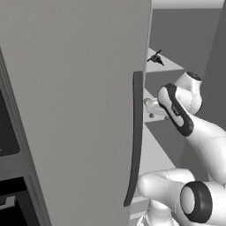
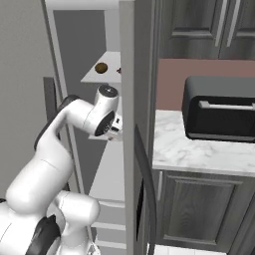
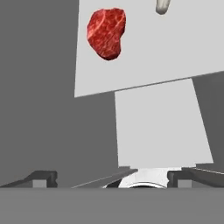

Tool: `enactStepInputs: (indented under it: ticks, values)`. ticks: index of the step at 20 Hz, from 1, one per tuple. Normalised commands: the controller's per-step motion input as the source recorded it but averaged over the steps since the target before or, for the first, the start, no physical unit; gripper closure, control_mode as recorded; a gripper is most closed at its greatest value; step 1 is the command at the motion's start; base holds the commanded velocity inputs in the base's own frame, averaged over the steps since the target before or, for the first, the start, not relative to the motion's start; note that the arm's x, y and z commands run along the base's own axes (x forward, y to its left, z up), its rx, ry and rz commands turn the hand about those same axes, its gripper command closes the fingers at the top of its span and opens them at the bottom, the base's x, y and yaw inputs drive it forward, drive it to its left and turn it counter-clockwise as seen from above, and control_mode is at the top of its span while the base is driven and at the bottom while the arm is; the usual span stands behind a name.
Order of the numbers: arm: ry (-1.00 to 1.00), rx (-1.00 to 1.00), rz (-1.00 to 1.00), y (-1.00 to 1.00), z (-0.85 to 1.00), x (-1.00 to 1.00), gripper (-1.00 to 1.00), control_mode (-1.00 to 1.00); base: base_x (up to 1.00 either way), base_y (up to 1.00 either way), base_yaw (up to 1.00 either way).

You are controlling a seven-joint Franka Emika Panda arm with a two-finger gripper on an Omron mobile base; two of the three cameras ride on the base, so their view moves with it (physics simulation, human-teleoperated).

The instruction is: Take the mushroom and steak from the second highest rack and move them to the highest rack where the fish and kiwi are located, to maximize freezer space. Close the freezer door after rearranging.

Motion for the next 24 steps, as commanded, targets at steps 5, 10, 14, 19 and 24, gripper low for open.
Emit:
enactStepInputs:
  ticks: [5, 10, 14, 19, 24]
  values:
    - [0.00, 0.00, 0.00, -0.12, -0.08, 0.55, -1.00, -1.00, 0.00, 0.00, 0.00]
    - [-0.06, 0.00, 0.16, 0.00, 0.00, 0.23, -1.00, -1.00, 0.00, 0.00, 0.00]
    - [0.00, 0.00, 0.15, 0.00, -0.07, 0.38, -1.00, -1.00, 0.00, 0.00, 0.00]
    - [-0.10, 0.02, 0.14, 0.00, -0.05, 0.23, -1.00, -1.00, 0.00, 0.00, 0.00]
    - [-0.13, 0.05, 0.19, 0.05, -0.13, 0.03, -1.00, -1.00, 0.00, 0.00, 0.00]
